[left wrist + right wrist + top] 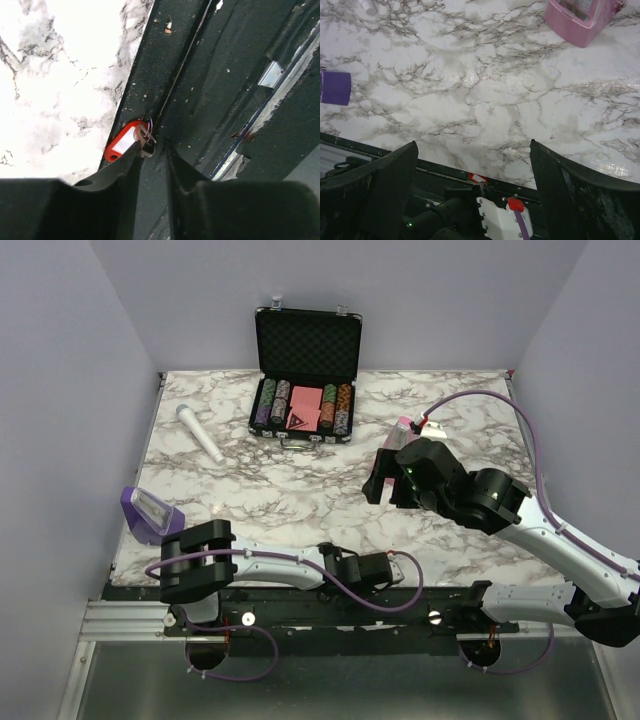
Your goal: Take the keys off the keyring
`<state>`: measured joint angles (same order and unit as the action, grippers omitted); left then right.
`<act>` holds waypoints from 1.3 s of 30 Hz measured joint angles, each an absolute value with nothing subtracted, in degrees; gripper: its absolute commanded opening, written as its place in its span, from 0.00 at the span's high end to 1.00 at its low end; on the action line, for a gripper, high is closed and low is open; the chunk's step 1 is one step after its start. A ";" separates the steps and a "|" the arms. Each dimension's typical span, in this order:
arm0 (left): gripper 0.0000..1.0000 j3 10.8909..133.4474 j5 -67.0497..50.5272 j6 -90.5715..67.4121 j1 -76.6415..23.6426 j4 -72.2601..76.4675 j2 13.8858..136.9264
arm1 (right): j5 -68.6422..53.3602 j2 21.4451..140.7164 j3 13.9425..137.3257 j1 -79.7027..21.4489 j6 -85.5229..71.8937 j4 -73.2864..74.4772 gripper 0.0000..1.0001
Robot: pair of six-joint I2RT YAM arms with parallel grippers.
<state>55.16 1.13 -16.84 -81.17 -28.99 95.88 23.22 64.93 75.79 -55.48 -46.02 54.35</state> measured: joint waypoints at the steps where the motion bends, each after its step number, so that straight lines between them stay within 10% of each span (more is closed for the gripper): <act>1: 0.74 55.42 1.04 -16.64 -81.08 -29.15 96.07 | 23.09 64.93 75.79 -55.48 -45.98 54.22 0.00; 10: 1.00 56.38 1.61 -14.57 -80.60 -29.23 96.33 | 22.48 64.93 75.79 -55.48 -45.39 53.69 0.00; 39: 1.00 64.18 2.37 -15.57 -77.12 -42.41 69.71 | 21.56 68.36 90.67 -55.33 -40.32 53.17 0.00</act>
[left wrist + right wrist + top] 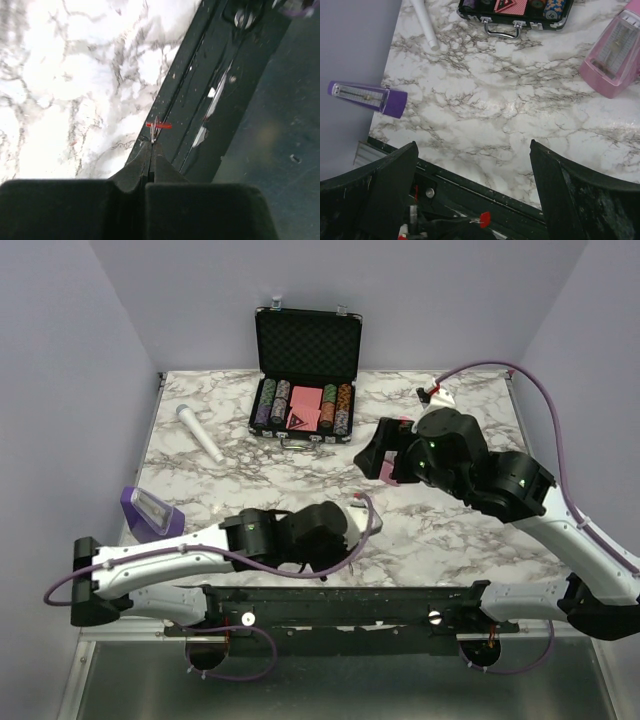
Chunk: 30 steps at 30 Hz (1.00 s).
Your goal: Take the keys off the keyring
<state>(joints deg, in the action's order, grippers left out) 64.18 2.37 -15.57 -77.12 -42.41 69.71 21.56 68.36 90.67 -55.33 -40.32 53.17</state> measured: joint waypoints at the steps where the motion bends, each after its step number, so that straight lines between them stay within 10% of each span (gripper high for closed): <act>1: 1.00 64.49 2.33 -15.97 -76.44 -42.61 67.90 | 21.08 68.34 90.67 -55.16 -40.14 52.75 0.00; 13: 1.00 68.97 -1.06 -21.67 -67.70 -44.27 49.63 | 3.92 62.70 84.20 -54.63 -38.81 36.12 0.02; 30: 1.00 71.37 -7.60 -27.35 -65.71 -41.60 39.03 | -29.26 59.40 72.69 -54.63 -37.39 11.16 0.35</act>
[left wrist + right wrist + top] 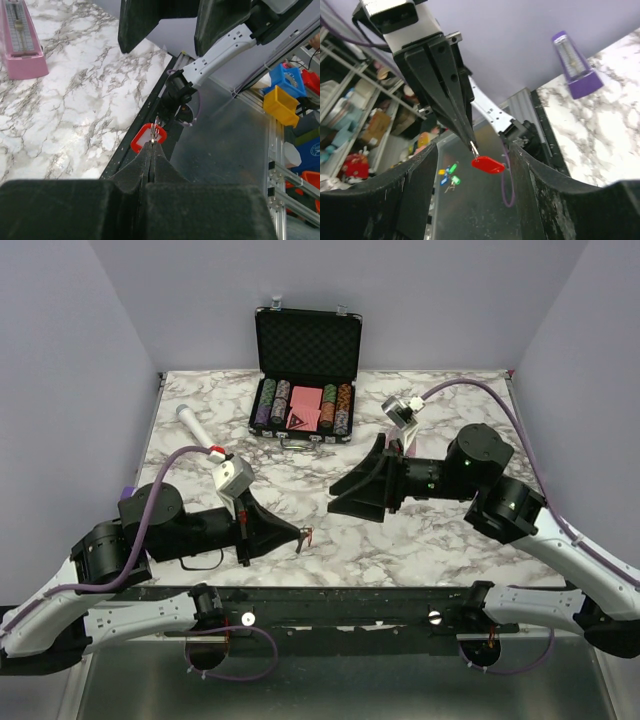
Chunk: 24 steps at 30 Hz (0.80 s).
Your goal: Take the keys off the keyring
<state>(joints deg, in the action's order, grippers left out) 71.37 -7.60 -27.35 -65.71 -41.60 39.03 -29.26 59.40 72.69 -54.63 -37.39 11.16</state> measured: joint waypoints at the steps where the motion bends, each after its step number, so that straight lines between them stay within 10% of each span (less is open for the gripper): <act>1: 1.00 71.68 -7.75 -27.53 -65.69 -41.47 38.92 | -30.61 59.79 72.69 -54.63 -37.36 10.57 0.36; 24: 1.00 59.72 -0.38 -31.64 -65.67 -25.21 31.07 | -28.93 62.43 70.91 -54.63 -42.76 2.94 0.14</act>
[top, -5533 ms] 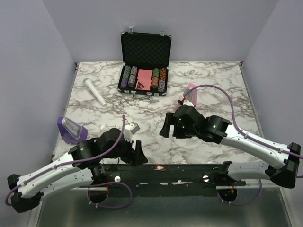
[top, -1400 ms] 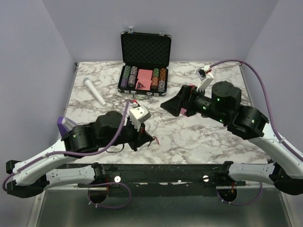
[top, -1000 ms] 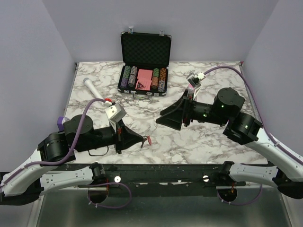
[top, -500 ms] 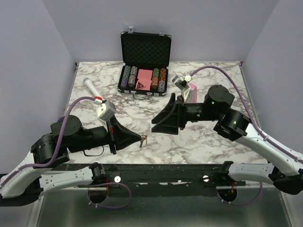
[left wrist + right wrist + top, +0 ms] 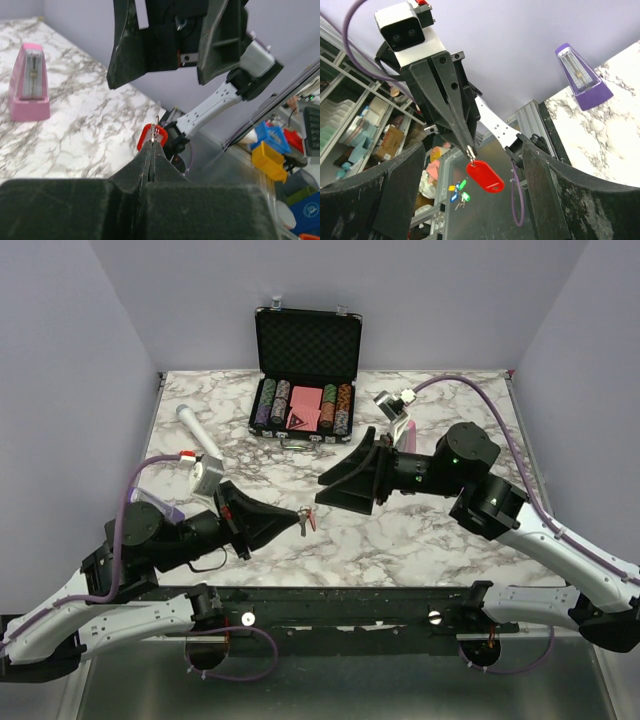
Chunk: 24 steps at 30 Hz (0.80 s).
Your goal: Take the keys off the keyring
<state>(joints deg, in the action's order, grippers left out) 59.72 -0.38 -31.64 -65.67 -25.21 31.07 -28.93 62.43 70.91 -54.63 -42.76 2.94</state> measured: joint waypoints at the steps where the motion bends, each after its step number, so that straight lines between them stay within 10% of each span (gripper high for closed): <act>1: 1.00 59.00 -0.16 -32.05 -65.67 -22.79 30.52 | -28.93 62.59 70.91 -54.63 -43.11 2.28 0.14; 24: 1.00 62.37 33.82 -64.62 -65.65 -28.95 34.22 | -17.23 65.71 69.56 -54.63 -52.62 1.61 0.30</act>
<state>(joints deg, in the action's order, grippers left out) 62.37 33.82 -64.62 -65.65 -28.95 34.22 -17.23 65.71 69.56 -54.63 -52.62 1.61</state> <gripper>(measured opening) 0.006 0.714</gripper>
